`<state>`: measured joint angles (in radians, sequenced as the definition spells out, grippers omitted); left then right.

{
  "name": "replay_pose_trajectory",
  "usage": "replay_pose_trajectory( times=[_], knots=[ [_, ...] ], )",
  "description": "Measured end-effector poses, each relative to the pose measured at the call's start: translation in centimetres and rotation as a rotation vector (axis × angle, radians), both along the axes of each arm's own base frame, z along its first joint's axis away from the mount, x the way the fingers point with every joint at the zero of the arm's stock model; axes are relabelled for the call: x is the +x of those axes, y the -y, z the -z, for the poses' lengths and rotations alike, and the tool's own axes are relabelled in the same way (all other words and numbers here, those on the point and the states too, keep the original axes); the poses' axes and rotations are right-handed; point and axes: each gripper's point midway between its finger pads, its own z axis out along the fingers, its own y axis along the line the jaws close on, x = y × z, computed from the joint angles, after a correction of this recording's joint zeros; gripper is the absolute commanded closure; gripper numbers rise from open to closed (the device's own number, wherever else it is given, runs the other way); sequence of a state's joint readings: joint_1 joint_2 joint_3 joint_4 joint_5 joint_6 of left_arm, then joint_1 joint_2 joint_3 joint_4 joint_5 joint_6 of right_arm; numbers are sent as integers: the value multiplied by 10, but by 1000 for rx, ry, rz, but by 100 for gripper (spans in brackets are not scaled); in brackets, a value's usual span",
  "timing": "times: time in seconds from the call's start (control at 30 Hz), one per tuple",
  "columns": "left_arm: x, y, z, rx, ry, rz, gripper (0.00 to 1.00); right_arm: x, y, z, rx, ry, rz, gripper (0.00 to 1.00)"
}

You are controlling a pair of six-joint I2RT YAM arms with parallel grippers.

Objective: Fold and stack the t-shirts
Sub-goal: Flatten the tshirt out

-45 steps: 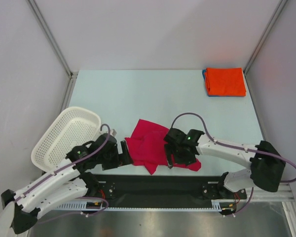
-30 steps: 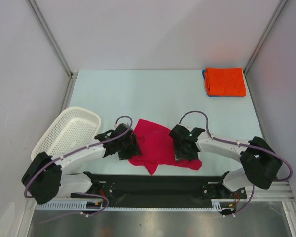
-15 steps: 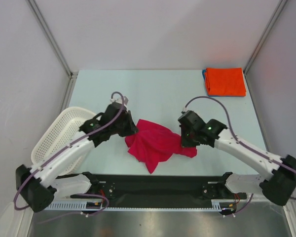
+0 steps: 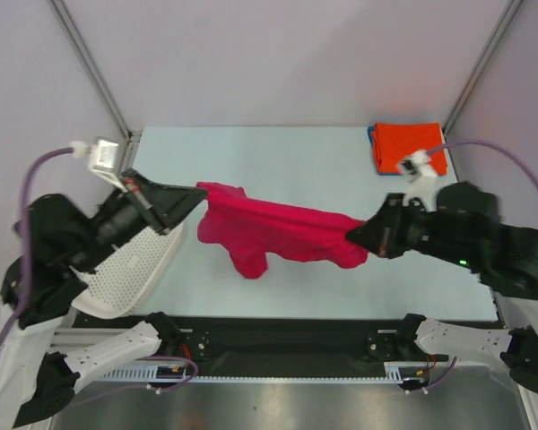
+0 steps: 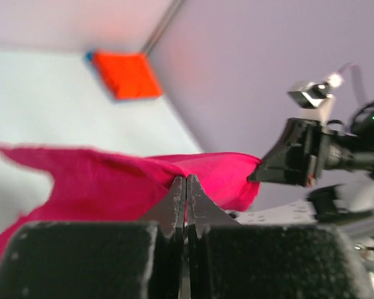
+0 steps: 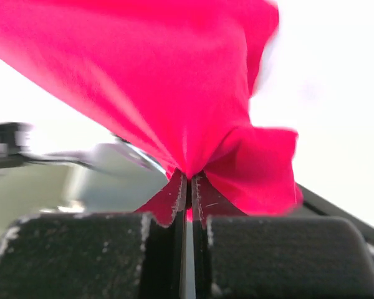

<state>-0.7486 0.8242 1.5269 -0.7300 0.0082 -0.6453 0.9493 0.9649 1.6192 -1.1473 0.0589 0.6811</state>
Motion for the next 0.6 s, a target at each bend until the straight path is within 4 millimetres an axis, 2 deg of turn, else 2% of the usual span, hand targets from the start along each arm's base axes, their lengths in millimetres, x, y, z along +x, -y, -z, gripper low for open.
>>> replay_pose_trajectory(
  times=[0.17,0.23,0.3,0.33,0.4,0.47,0.57,0.6],
  knots=[
    [-48,-14,-81,-144,182,129,99,-30,30,-99,263,152,-29,100],
    [-58,-13,-100,-172,223,175,100,-39,37,-120,331,187,-42,100],
    [-59,-8,-108,-179,236,201,100,-39,36,-124,356,183,-40,100],
    [-57,-4,-109,-175,231,206,100,-36,32,-118,345,166,-32,100],
    [-42,7,-102,-150,196,195,100,-22,23,-93,286,107,15,100],
    [-18,21,-84,-98,118,157,100,2,13,-56,178,19,115,100],
    [32,46,-33,22,-47,81,100,52,14,9,-3,-115,326,100],
    [52,57,-8,77,-114,61,100,65,20,31,-51,-158,384,100]
  ],
)
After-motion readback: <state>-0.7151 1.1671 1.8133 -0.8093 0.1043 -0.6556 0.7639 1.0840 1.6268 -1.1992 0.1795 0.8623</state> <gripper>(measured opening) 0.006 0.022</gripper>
